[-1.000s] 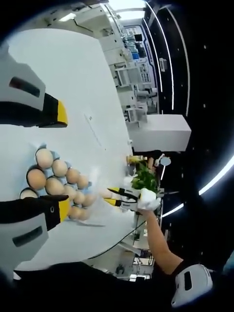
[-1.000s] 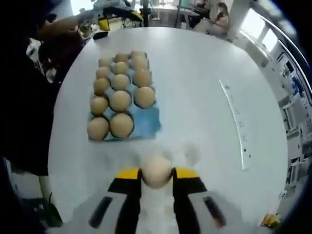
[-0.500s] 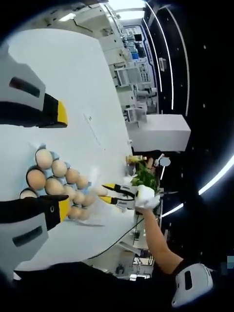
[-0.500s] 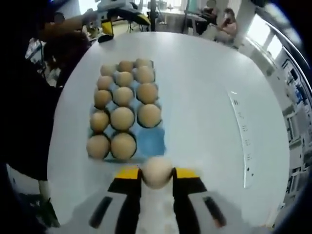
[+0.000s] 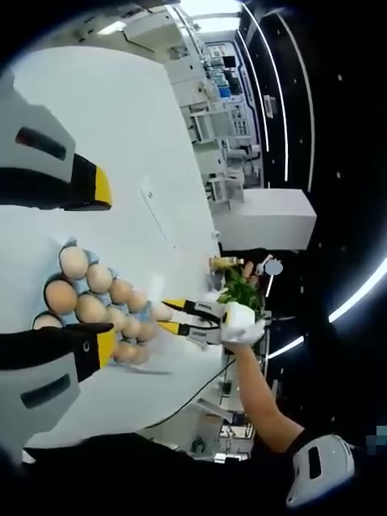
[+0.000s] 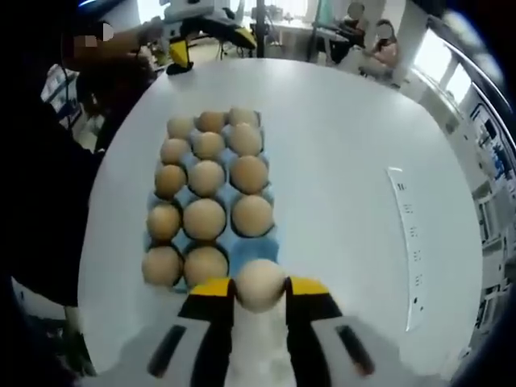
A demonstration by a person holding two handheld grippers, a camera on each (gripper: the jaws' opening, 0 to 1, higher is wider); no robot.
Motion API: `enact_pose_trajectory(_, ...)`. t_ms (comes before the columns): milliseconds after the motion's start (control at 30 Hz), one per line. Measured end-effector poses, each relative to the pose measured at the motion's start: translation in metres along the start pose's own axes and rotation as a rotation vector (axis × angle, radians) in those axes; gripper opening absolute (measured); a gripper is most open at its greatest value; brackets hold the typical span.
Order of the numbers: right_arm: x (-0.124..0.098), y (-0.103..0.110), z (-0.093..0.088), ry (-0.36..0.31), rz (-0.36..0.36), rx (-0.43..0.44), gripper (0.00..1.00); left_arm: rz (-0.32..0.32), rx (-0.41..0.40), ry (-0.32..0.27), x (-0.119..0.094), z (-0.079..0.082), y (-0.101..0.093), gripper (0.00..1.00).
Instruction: Place the egg into an empty slot of the egg tray after lifting it from the table, then release the egg inside the slot.
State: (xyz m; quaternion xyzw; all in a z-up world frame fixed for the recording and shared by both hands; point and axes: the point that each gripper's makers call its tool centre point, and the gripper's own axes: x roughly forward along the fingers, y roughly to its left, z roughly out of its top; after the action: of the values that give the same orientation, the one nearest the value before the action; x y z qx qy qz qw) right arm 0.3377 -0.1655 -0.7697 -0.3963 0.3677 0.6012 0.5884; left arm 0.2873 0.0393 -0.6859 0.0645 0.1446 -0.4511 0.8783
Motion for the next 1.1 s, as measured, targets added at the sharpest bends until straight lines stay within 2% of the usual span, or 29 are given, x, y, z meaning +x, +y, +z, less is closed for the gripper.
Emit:
enact_pose_trajectory(400,0.016,0.005,0.007,0.011,0.032,-0.014,0.24,0.003,0.005,0.003,-0.001,-0.001,0.000,0.61)
enact_pose_trajectory(1100,0.031,0.005,0.002,0.070,0.082,-0.023,0.24,-0.004,-0.002,0.006,-0.001,-0.003,-0.002,0.61)
